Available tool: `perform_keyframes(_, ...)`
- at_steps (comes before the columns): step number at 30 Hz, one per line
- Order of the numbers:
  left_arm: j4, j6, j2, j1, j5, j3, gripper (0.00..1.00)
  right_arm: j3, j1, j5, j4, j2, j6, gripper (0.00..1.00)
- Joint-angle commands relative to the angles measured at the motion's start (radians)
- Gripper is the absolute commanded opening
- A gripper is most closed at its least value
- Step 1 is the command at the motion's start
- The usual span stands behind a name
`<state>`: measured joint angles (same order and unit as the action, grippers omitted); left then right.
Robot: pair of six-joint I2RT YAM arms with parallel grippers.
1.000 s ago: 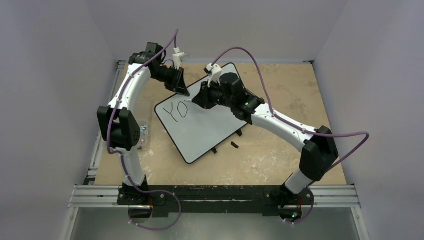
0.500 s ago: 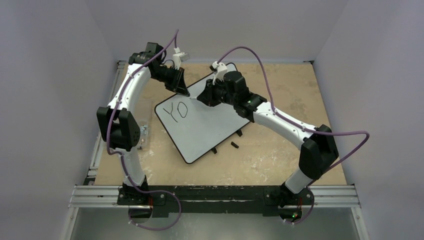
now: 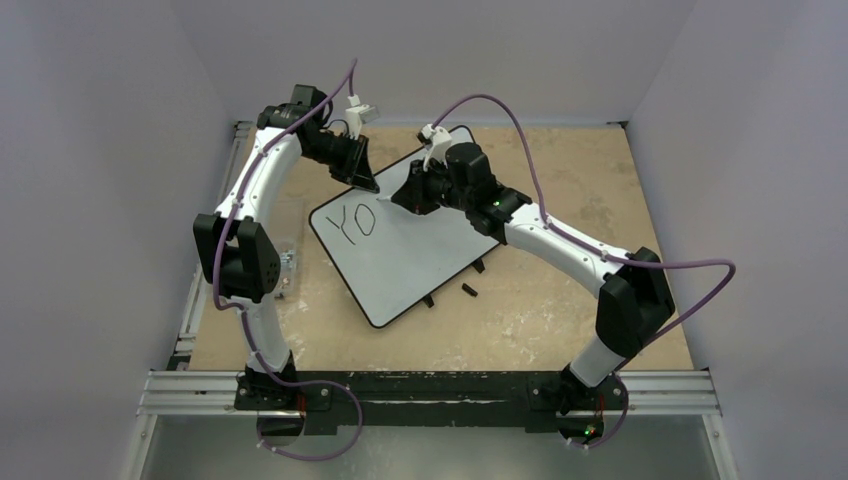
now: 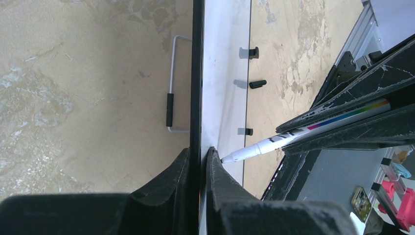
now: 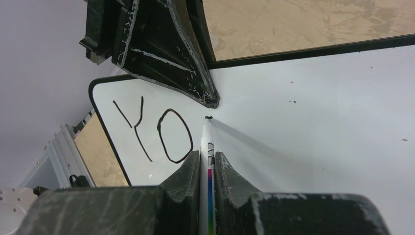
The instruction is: Write a sentence on the whiteboard
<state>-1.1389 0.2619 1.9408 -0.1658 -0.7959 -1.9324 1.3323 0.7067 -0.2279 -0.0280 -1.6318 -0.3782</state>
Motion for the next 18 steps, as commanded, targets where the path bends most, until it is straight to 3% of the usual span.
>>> perform_keyframes(1,0.016,0.059,-0.043,-0.001,0.159,-0.002,0.00,0.005,0.004,-0.014,0.048,-0.012,-0.005,0.00)
perform_keyframes(18,0.017,0.059,-0.043,-0.002,0.158,-0.004,0.00,-0.163,0.003,0.037,0.030,0.065,0.014,0.00)
